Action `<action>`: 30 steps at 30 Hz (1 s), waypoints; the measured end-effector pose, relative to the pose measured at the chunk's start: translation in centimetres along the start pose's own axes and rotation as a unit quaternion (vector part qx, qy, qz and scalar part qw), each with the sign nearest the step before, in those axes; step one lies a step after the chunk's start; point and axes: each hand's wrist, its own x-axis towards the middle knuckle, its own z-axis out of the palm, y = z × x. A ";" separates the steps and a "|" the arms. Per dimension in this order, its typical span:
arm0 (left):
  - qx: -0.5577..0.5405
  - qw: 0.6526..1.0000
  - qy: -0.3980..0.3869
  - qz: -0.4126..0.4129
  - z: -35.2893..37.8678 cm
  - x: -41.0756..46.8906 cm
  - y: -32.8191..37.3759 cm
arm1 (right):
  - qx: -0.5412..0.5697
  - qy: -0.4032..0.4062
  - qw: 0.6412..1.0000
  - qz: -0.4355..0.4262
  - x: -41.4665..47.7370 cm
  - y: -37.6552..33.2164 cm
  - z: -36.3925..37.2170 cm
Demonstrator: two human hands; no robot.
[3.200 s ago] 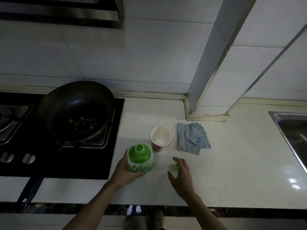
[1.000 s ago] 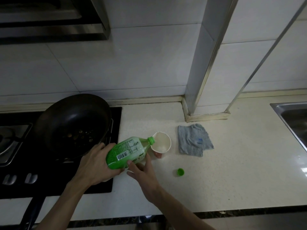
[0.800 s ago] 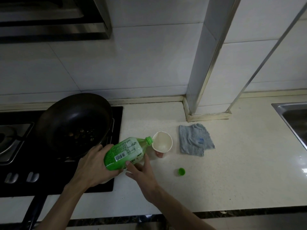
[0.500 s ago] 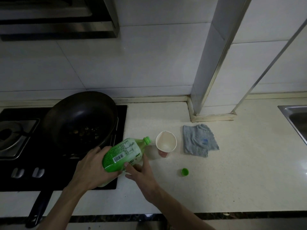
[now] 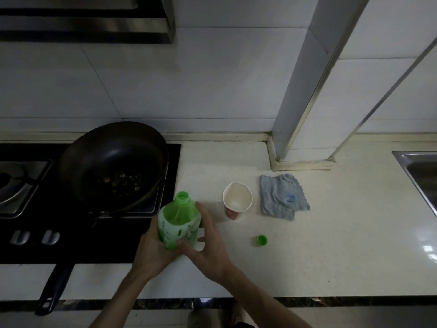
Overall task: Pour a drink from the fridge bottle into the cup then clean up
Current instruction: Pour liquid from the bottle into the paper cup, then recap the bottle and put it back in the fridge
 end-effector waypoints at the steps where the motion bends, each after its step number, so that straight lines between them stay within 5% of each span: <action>1: -0.022 1.000 0.002 -0.001 0.6 0.0 -0.3 | -0.014 0.003 1.000 -0.008 -0.2 0.1 -0.1; 16: -0.246 0.968 0.025 -0.039 5.6 1.0 -2.7 | -0.107 0.036 0.993 -0.026 -1.2 2.5 -1.3; 30: -0.304 0.953 0.003 0.016 6.6 1.0 -2.9 | -0.104 0.040 0.992 -0.051 -1.6 3.3 -1.6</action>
